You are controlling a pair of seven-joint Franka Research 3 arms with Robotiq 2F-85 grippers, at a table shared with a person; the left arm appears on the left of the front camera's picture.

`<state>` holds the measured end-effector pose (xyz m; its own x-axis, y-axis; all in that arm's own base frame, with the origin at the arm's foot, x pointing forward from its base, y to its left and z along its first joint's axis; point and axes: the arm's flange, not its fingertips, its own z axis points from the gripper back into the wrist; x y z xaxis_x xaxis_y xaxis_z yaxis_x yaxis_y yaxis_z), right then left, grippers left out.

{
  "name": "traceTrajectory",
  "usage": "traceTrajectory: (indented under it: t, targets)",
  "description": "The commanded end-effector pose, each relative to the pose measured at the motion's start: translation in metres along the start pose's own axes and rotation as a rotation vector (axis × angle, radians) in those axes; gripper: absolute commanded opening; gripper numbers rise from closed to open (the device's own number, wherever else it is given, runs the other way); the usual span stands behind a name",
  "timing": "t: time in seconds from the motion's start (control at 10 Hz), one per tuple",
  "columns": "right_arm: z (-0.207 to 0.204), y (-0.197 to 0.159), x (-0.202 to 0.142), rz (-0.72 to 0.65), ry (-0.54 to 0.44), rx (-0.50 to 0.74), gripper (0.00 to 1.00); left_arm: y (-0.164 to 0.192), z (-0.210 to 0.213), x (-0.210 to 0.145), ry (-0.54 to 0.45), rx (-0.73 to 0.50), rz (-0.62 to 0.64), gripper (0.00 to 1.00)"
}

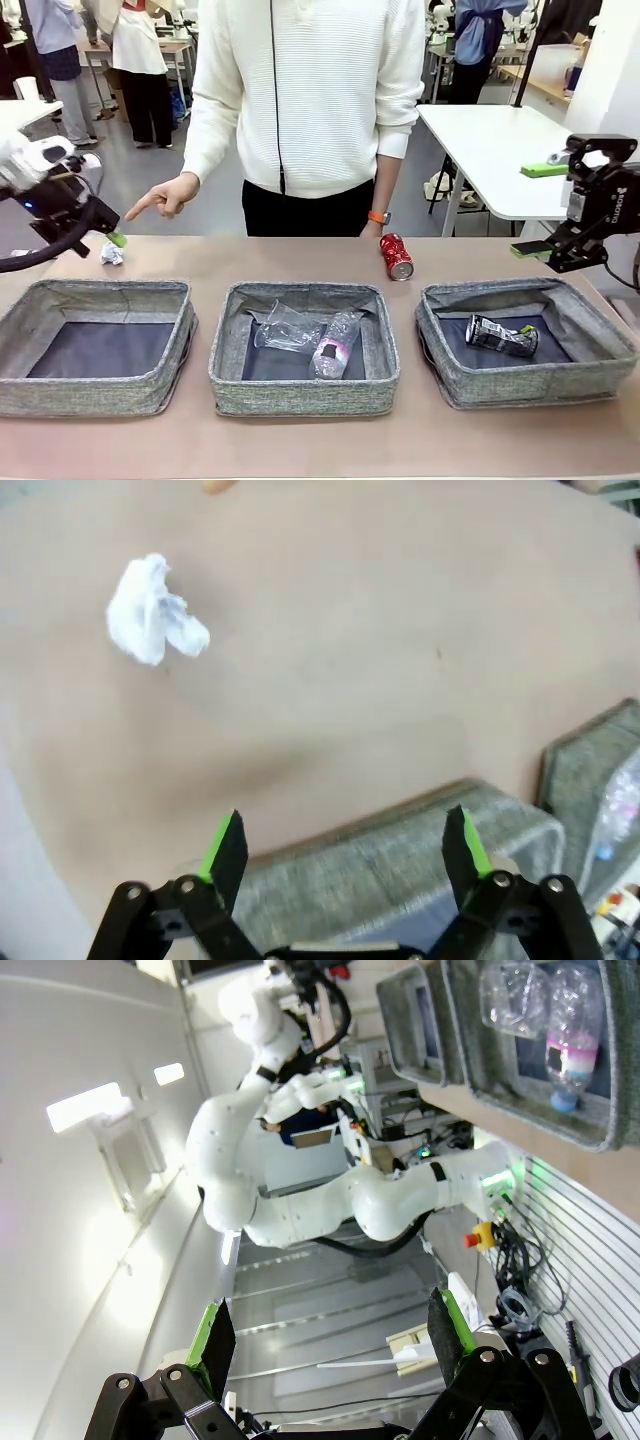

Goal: Sort the waste into the appropriate baskets.
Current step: Pick up the waste item pointed out by the person.

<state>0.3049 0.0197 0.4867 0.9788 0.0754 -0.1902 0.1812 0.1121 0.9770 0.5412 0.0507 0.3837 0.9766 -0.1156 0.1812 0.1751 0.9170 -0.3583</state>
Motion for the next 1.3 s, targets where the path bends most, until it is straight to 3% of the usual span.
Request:
traceTrajectory:
  t: [0.0, 0.1, 0.4, 0.7, 1.2]
  targets:
    - [0.000, 0.003, 0.000, 0.016, 0.002, 0.016, 1.00, 0.008, -0.009, 0.031, 0.035, 0.101, 0.050, 1.00]
    - [0.000, 0.003, 0.000, 0.016, 0.002, 0.016, 1.00, 0.011, -0.017, 0.033, 0.044, 0.134, 0.063, 1.00]
    - [0.000, 0.003, 0.000, 0.016, 0.002, 0.016, 1.00, 0.014, -0.014, 0.027, -0.061, 0.272, 0.083, 1.00]
    - [0.000, 0.003, 0.000, 0.016, 0.002, 0.016, 1.00, 0.026, -0.037, 0.041, -0.133, 0.357, 0.041, 1.00]
    - [0.000, 0.003, 0.000, 0.016, 0.002, 0.016, 1.00, 0.031, -0.054, 0.055, -0.132, 0.358, 0.032, 1.00]
